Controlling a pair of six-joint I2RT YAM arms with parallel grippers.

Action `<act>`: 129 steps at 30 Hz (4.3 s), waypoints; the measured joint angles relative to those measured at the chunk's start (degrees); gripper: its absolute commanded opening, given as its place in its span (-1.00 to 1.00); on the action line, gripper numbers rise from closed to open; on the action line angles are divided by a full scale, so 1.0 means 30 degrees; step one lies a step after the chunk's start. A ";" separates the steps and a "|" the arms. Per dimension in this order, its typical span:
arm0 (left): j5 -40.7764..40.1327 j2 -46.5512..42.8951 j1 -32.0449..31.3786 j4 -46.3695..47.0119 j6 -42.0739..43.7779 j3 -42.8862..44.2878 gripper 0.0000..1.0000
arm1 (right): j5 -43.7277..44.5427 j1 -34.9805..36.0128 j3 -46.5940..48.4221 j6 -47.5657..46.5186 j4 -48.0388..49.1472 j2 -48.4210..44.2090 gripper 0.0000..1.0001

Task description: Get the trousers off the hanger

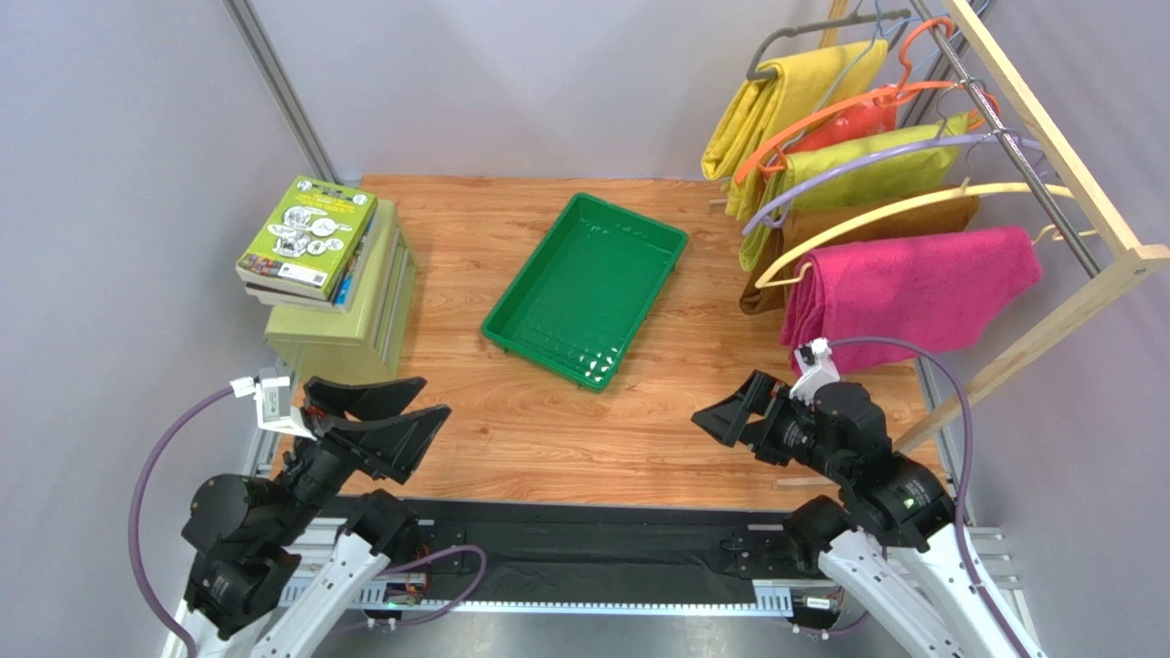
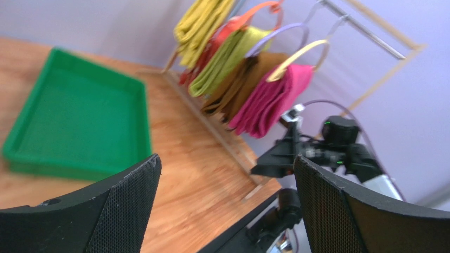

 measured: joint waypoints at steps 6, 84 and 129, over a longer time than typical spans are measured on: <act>-0.2718 0.0721 0.0000 -0.3745 0.0350 0.1348 0.99 | -0.0131 0.0000 0.2645 -0.0007 -0.2521 -0.0510 1.00; 0.4925 4.2606 -0.9836 0.8080 0.6455 3.2866 -1.00 | 0.5042 0.0000 2.1901 -0.3468 -1.0309 0.1173 0.32; 0.8123 3.9678 -0.9726 0.5705 0.6615 3.0403 -1.00 | 1.0433 -0.4634 1.7150 -0.3373 -0.0328 0.9289 -0.27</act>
